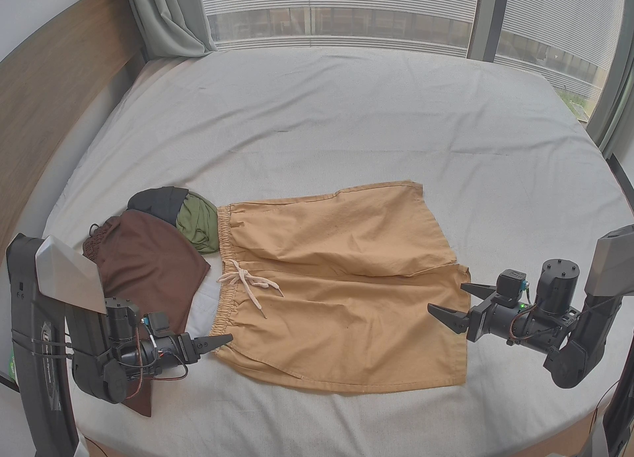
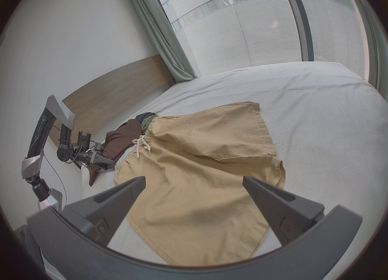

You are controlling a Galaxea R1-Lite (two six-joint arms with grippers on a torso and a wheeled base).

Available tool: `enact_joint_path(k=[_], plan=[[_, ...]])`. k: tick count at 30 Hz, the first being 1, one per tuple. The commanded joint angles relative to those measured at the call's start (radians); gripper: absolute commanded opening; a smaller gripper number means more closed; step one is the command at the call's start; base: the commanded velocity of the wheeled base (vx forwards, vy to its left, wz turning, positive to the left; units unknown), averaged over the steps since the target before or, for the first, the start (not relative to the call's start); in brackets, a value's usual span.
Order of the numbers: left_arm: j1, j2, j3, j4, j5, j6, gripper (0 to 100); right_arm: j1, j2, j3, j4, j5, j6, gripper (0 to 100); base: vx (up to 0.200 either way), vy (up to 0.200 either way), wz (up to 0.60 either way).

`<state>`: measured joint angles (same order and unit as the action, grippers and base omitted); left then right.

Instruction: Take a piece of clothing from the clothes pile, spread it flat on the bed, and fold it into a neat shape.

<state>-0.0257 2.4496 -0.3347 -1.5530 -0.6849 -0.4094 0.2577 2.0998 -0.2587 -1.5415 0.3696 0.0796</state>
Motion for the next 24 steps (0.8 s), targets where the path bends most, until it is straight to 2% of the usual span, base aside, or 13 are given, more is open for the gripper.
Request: enact_joint_path(k=[1,5,6,24], plan=[[-0.005,0.003,-0.004,0.001,0.001,-0.002,100,0.000,0.002,0.001,0.000,0.000,0.000,100,0.000,0.000,0.00],[-0.005,0.005,-0.003,0.001,0.001,0.000,100,0.000,0.002,0.003,0.000,0.000,0.000,100,0.000,0.000,0.00],[-0.005,0.005,-0.003,0.001,0.001,0.000,0,0.000,0.002,0.003,0.000,0.000,0.000,100,0.000,0.000,0.00],[-0.005,0.031,-0.004,0.001,-0.001,0.055,0,-0.003,0.051,0.205,0.001,-0.009,0.019,100,0.000,0.000,0.00]])
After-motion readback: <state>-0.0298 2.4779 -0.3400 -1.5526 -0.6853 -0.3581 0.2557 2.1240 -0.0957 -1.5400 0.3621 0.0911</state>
